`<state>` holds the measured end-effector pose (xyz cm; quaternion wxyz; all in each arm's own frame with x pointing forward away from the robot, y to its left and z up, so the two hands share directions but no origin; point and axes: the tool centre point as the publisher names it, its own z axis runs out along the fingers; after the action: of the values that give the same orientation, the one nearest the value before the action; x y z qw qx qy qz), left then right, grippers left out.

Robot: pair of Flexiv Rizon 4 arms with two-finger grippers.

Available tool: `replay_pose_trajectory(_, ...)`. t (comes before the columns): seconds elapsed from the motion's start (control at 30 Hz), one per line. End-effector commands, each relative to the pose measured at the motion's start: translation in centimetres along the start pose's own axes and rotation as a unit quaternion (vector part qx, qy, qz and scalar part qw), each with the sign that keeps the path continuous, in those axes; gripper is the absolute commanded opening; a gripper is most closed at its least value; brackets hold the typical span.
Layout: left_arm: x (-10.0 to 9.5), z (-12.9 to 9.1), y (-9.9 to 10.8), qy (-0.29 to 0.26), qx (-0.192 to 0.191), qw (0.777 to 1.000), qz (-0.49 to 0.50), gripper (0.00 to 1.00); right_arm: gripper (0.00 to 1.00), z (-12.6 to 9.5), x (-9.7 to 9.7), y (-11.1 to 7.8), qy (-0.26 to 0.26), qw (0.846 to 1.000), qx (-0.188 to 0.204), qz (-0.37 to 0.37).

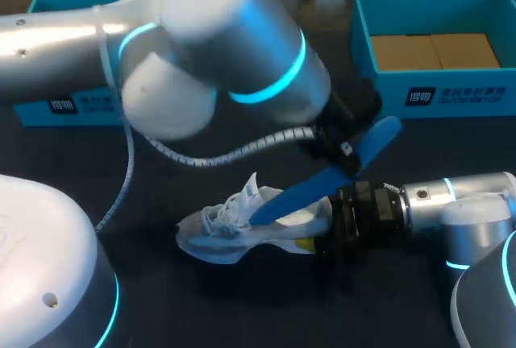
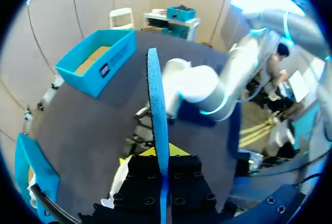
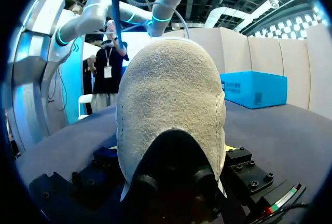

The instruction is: Take the shoe out of the shoebox, open the shoe tongue, remove and reinsert the insole, then place the shoe into the shoebox

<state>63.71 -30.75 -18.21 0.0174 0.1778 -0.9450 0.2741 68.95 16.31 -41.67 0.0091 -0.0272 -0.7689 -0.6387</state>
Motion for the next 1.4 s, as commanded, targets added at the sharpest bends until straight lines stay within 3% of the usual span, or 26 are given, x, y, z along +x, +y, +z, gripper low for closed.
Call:
replay_pose_trajectory(0.03, 0.6, -6.8, -0.1, 0.254, 0.025, 0.967, 0.017, 0.00, 0.00, 0.2, 0.0, 0.1, 0.001, 1.000, 0.002, 0.000)
replay_pose_trajectory(0.13, 1.6, -10.9, -1.4, 0.307, 0.054, 0.949, 0.038, 0.00, 0.00, 0.2, 0.0, 0.1, 0.001, 1.000, 0.002, 0.000)
replay_pose_trajectory(0.17, 1.6, -10.9, -1.4, 0.307, 0.054, 0.949, 0.038, 0.00, 0.00, 0.2, 0.0, 0.1, 0.001, 1.000, 0.002, 0.000)
replay_pose_trajectory(0.2, 2.0, -14.1, -2.5, 0.334, 0.071, 0.938, 0.053, 0.00, 0.00, 0.2, 0.0, 0.1, 0.001, 1.000, 0.002, 0.000)
replay_pose_trajectory(0.83, 2.0, -14.1, -2.5, 0.334, 0.071, 0.938, 0.053, 0.00, 0.00, 0.2, 0.0, 0.1, 0.001, 1.000, 0.002, 0.000)
replay_pose_trajectory(1.07, 2.2, -20.2, -4.4, 0.300, 0.207, 0.931, 0.033, 0.00, 0.00, 0.2, 0.0, 0.1, 0.001, 1.000, 0.002, 0.000)
replay_pose_trajectory(1.23, 3.3, -25.1, -4.5, 0.266, 0.294, 0.918, 0.023, 0.00, 0.00, 0.2, 0.0, 0.1, 0.001, 1.000, 0.002, 0.000)
replay_pose_trajectory(1.33, 4.9, -27.7, -4.0, 0.263, 0.328, 0.907, 0.030, 0.00, 0.00, 0.2, 0.0, 0.1, 0.001, 1.000, 0.002, 0.000)
replay_pose_trajectory(1.4, 4.9, -27.7, -4.0, 0.263, 0.328, 0.907, 0.030, 0.00, 0.00, 0.2, 0.0, 0.1, 0.001, 1.000, 0.002, 0.000)
